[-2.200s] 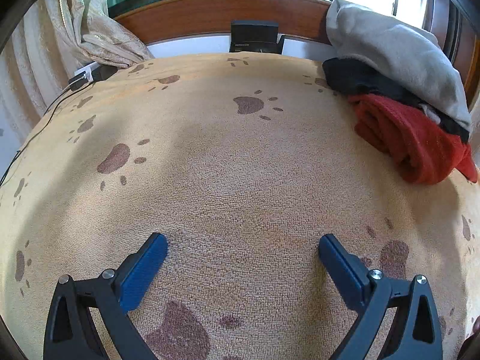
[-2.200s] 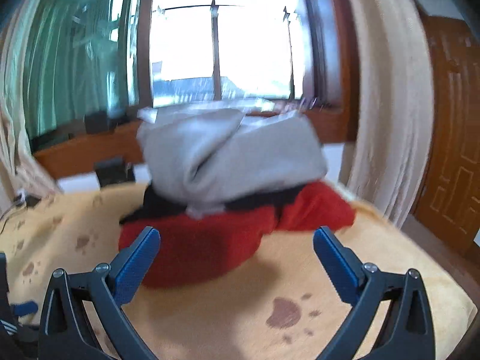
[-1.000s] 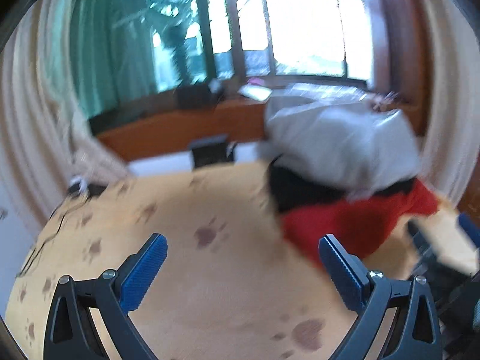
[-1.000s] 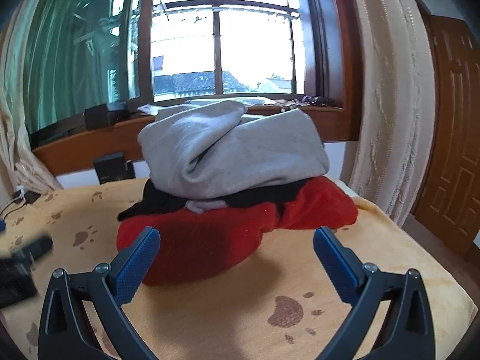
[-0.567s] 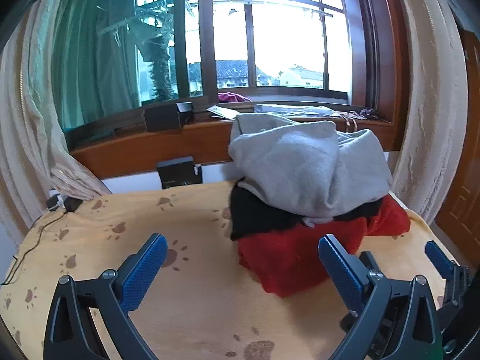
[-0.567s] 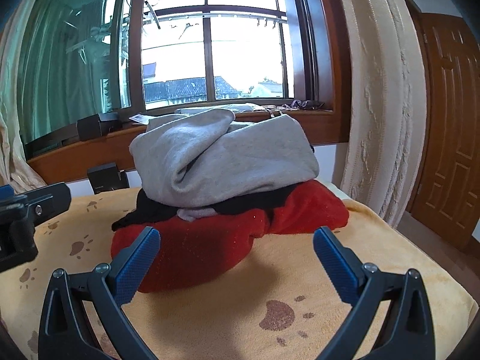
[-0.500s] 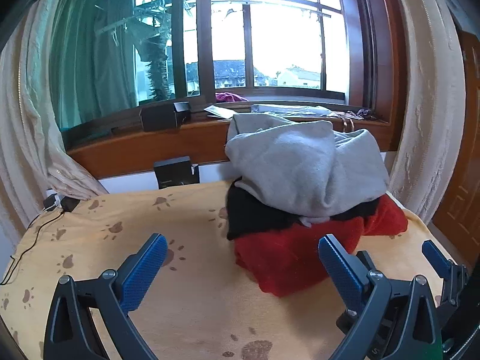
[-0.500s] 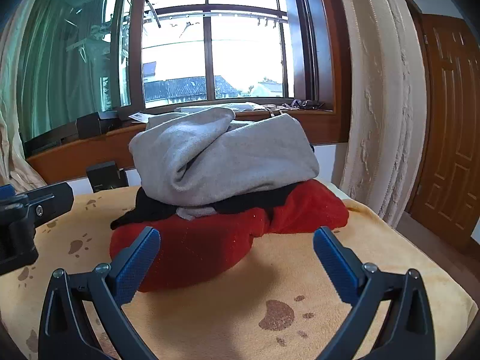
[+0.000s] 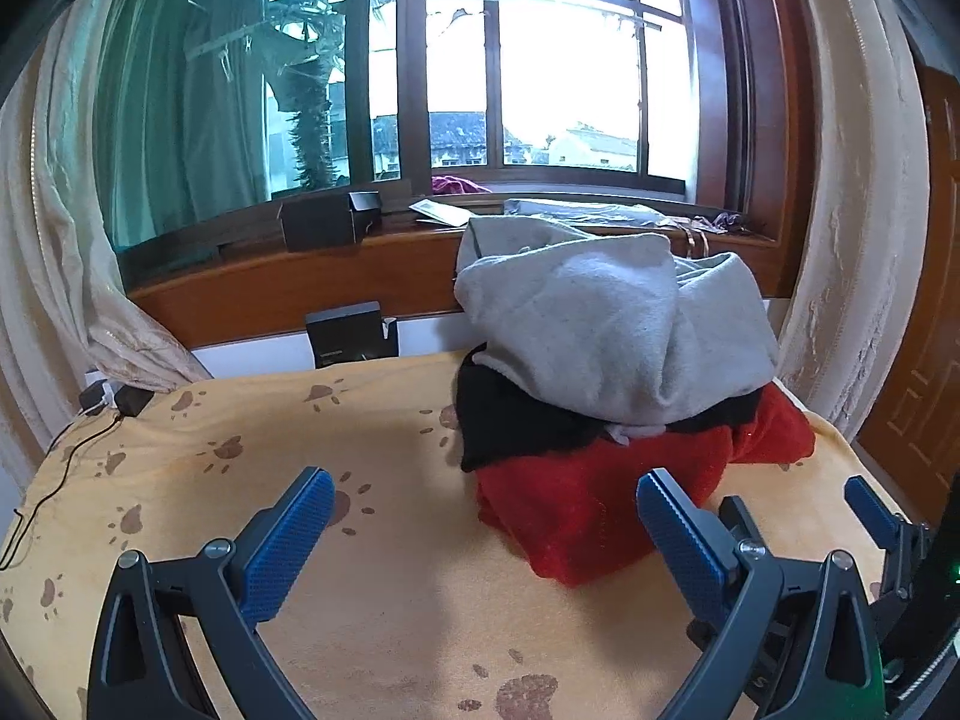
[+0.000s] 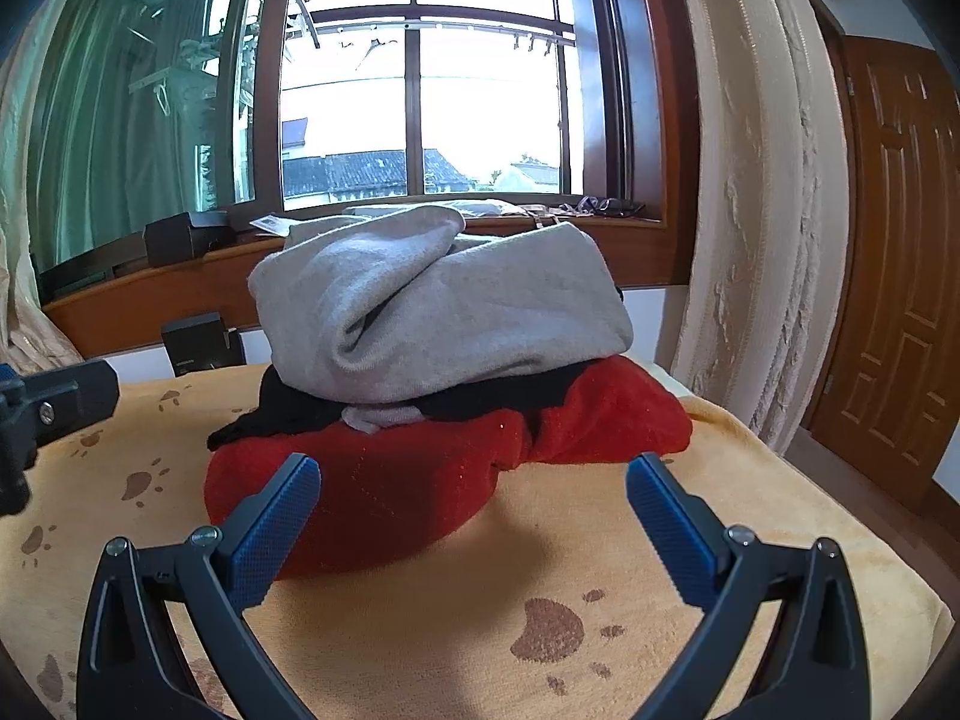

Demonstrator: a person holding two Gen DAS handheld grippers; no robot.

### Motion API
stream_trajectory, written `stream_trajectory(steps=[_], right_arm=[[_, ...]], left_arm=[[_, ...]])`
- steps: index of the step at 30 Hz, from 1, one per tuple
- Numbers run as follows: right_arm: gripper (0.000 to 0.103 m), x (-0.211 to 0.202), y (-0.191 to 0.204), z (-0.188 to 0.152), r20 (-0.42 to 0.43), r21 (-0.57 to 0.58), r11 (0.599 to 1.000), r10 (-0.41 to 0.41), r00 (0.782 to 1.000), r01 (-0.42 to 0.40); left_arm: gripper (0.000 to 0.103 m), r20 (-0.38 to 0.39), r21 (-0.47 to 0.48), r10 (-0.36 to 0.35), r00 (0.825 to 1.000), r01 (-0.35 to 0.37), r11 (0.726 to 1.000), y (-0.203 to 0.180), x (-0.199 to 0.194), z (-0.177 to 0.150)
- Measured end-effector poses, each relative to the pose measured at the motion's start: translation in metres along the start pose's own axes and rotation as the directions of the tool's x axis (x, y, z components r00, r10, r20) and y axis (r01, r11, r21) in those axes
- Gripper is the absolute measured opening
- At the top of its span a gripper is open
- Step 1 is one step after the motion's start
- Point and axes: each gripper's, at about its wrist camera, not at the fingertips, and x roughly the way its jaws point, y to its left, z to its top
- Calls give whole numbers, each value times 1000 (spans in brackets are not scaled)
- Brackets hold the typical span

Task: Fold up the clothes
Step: 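Move both tools toward the grey sweater on the clothes pile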

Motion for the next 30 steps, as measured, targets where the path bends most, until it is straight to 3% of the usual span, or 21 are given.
stream_trajectory(steps=[19, 25, 30], right_arm=[[103, 1, -3, -3, 24, 11, 999, -31, 999, 31], [103, -2, -7, -1, 37, 18, 998, -52, 998, 52], [103, -2, -21, 26, 28, 87, 992, 84, 996, -86]], left_arm=[[103, 15, -16, -26, 1000, 26, 1000, 8, -13, 6], [103, -6, -34, 8, 1000, -8, 999, 18, -9, 11], [103, -19, -104, 61, 998, -63, 993, 42, -6, 16]])
